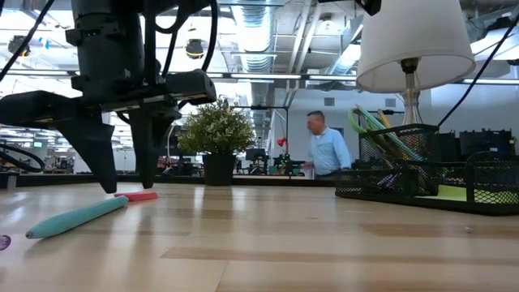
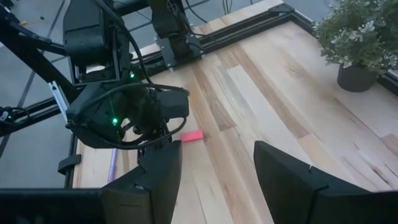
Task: Pick and place office supplies into organizer
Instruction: Put the blue pen into the black desk organizer
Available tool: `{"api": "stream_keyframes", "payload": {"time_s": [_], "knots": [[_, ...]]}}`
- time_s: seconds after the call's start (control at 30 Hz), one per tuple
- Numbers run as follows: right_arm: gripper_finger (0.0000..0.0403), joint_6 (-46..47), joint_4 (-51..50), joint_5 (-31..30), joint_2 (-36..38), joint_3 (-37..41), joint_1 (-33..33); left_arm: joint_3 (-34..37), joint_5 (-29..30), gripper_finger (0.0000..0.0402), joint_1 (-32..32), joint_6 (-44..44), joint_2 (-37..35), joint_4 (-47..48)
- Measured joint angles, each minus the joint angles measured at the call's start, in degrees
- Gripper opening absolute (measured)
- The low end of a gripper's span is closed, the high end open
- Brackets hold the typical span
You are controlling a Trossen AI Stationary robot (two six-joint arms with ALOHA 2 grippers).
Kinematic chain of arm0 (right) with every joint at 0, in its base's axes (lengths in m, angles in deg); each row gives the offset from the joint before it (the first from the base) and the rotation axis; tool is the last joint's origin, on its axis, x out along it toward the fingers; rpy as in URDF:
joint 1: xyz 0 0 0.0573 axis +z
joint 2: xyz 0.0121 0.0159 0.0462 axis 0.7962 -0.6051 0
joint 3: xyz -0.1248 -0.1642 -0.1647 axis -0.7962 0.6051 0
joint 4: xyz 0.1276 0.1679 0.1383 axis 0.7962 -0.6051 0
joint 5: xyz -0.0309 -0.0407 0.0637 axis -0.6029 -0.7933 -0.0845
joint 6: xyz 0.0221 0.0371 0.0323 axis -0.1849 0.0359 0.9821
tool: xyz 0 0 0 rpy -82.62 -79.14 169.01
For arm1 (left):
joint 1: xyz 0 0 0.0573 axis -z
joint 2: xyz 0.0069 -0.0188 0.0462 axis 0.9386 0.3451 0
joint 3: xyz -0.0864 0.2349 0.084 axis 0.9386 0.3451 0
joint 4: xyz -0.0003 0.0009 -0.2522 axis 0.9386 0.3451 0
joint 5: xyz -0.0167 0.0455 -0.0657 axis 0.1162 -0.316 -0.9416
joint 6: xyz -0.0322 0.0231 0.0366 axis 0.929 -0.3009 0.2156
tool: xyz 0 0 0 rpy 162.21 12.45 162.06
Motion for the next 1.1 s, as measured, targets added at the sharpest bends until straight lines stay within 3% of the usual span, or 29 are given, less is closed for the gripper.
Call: {"api": "stream_keyframes", "payload": {"time_s": [0.2,0.57,0.73,1.1], "knots": [[0.0193,0.00,-0.01,0.02,0.00,0.00,0.00,0.00,0.62,0.0148,0.00,0.50,0.00,2.07],[0.0193,-0.01,-0.01,0.02,0.00,0.00,0.00,-0.01,1.45,0.0067,0.00,0.84,0.20,0.30],[0.0191,-0.01,-0.05,0.13,0.00,0.00,0.20,-0.09,-1.58,0.0063,0.37,1.09,2.47,-0.04],[0.0191,-0.01,-0.01,0.17,-0.02,-0.02,0.17,-0.13,-1.37,0.0064,1.32,2.31,3.37,-1.06]]}}
